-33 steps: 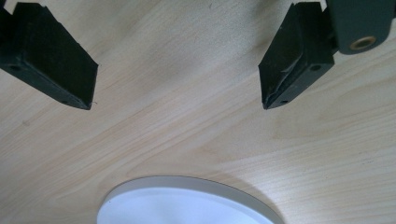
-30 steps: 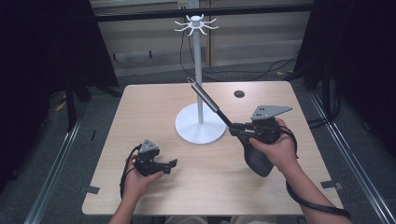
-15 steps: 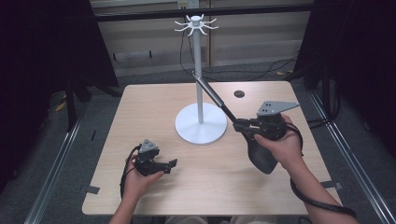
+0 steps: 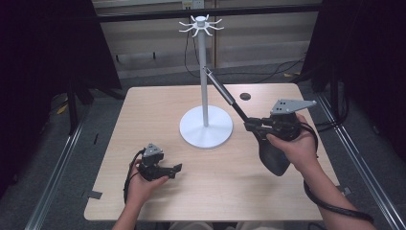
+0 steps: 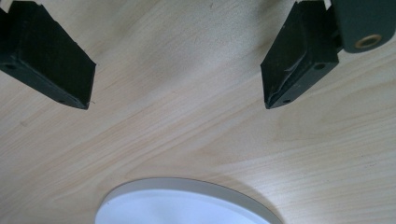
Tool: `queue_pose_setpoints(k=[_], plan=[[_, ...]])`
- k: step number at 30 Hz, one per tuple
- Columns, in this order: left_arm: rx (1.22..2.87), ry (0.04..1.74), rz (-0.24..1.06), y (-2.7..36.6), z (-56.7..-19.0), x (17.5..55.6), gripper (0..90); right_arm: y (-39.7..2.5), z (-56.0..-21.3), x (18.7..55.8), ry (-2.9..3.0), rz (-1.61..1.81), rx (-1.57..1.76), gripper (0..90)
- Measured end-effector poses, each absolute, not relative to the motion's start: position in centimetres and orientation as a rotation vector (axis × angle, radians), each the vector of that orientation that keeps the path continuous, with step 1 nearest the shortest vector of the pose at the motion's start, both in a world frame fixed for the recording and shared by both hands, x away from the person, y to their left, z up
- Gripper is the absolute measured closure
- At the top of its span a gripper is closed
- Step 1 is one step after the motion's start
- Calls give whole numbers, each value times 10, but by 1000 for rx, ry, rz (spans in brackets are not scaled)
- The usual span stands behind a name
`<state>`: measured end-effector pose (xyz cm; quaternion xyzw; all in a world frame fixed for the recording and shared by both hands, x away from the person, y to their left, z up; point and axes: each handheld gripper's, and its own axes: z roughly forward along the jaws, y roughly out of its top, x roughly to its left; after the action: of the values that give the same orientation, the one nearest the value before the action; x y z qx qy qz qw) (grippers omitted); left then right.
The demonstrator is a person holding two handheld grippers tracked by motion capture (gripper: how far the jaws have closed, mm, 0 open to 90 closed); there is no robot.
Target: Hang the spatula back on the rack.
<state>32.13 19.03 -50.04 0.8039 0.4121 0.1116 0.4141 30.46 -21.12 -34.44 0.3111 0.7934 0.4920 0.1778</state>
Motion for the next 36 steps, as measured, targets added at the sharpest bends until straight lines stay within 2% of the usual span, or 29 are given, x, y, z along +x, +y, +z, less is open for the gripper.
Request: queue_pose_setpoints(k=[36], plan=[[2017, 1049, 281, 192, -502, 322, 98, -219, -293, 311, 2081, 1440, 864, 764]])
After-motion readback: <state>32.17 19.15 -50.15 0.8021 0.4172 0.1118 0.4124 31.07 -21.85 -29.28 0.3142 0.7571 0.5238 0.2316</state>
